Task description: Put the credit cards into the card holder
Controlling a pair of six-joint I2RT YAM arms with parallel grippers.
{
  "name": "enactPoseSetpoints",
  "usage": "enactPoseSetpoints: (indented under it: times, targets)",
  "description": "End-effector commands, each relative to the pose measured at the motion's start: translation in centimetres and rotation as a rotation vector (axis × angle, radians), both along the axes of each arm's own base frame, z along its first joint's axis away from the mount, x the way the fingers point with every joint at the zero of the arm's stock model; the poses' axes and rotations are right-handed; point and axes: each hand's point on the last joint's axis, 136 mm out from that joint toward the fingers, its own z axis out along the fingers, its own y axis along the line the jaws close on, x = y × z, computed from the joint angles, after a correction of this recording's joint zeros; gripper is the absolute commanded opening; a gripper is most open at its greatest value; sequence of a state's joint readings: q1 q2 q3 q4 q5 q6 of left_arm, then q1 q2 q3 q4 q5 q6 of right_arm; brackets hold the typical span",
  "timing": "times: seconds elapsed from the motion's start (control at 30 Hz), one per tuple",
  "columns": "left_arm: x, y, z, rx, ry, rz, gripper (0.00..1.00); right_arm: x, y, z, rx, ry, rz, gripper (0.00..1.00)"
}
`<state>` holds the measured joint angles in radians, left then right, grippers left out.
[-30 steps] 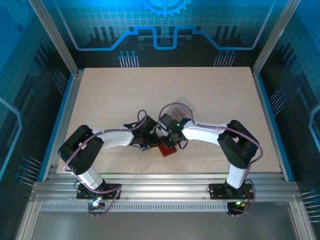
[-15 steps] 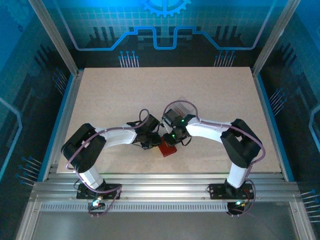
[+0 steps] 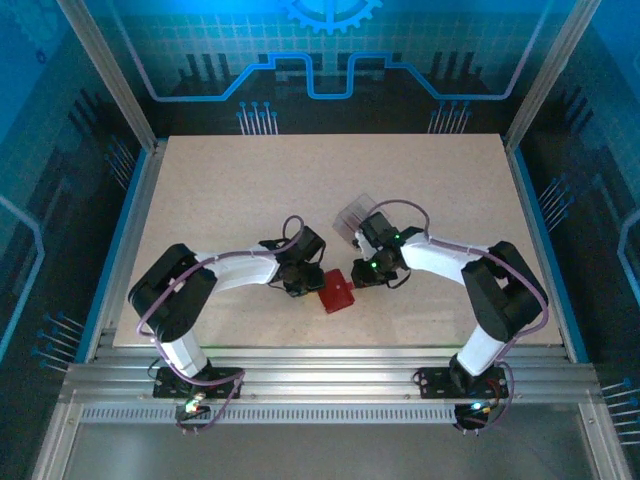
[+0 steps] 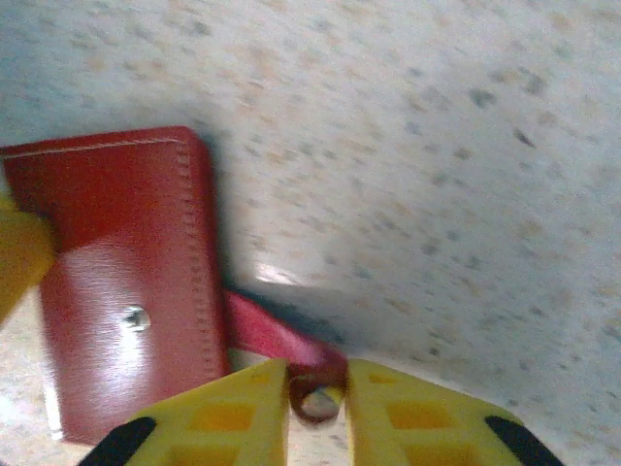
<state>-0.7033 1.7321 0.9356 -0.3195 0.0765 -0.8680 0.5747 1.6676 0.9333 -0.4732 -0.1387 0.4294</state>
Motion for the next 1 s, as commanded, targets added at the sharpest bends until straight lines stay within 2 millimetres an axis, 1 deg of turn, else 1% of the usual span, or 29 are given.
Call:
enactPoseSetpoints:
  times: [0.0, 0.03, 0.07, 0.1, 0.13, 0.2, 0.23, 0.3, 0.33, 0.4, 0.43, 0.57, 0.6, 0.63, 0.73, 0.8, 0.9, 0.97]
  targets:
    - [0.0, -0.7, -1.5, 0.044, -0.009, -0.057, 0.24, 0.8, -2.4, 0.4, -0.075, -0.053, -0.131, 0.27]
    - [0.1, -1.2, -1.2, 0.032, -0.018, -0.068, 0.24, 0.8, -3.1, 0.5, -0.099, -0.069, -0.162, 0.30]
    - [0.2, -1.6, -1.0, 0.022, -0.025, -0.078, 0.24, 1.0, -3.5, 0.9, -0.113, -0.090, -0.185, 0.36]
    - [0.4, -2.1, -0.7, 0.008, -0.034, -0.087, 0.24, 1.3, -3.9, 1.7, -0.125, -0.121, -0.210, 0.39]
    - [0.5, -2.4, -0.5, -0.001, -0.041, -0.094, 0.24, 0.7, -4.7, 1.5, -0.152, -0.124, -0.220, 0.42]
    - [0.7, -2.9, -0.2, -0.015, -0.050, -0.106, 0.24, 0.8, -5.2, 3.1, -0.187, -0.183, -0.222, 0.43]
    - [0.7, -3.0, -0.1, -0.019, -0.054, -0.107, 0.24, 0.8, -5.0, 4.1, -0.200, -0.214, -0.207, 0.41]
    - [0.7, -3.2, -0.1, -0.025, -0.056, -0.109, 0.24, 0.8, -3.5, 6.4, -0.175, -0.258, -0.150, 0.30]
    - [0.7, -3.2, -0.1, -0.025, -0.055, -0.109, 0.24, 0.4, -2.2, 7.1, -0.136, -0.250, -0.110, 0.26]
    - [0.6, -3.1, -0.2, -0.026, -0.053, -0.109, 0.24, -0.3, 0.2, 7.7, -0.036, -0.199, -0.048, 0.22]
    - [0.6, -3.1, -0.3, -0.027, -0.052, -0.107, 0.24, -0.7, 1.5, 7.9, 0.020, -0.169, -0.014, 0.22]
    - [0.4, -2.8, -0.4, -0.026, -0.050, -0.103, 0.24, -1.4, 4.8, 7.6, 0.151, -0.085, 0.056, 0.23]
    - [0.3, -2.8, -0.5, -0.028, -0.049, -0.102, 0.24, -1.4, 5.4, 7.2, 0.164, -0.068, 0.067, 0.24]
    - [0.2, -2.7, -0.6, -0.025, -0.048, -0.099, 0.24, -1.0, 5.4, 6.6, 0.147, -0.058, 0.058, 0.23]
    - [0.0, -2.5, -0.8, -0.019, -0.043, -0.094, 0.24, -0.3, 4.9, 4.3, 0.118, -0.015, 0.024, 0.19]
    - [-0.1, -2.3, -0.9, -0.016, -0.041, -0.090, 0.23, 0.3, 3.8, 3.1, 0.113, 0.006, -0.020, 0.19]
    - [-0.3, -1.9, -1.0, -0.010, -0.042, -0.086, 0.23, 0.7, 2.1, 1.9, 0.111, 0.027, -0.071, 0.25]
    - [-0.5, -1.7, -1.2, -0.007, -0.041, -0.087, 0.23, 0.7, 1.5, 1.2, 0.101, 0.044, -0.080, 0.27]
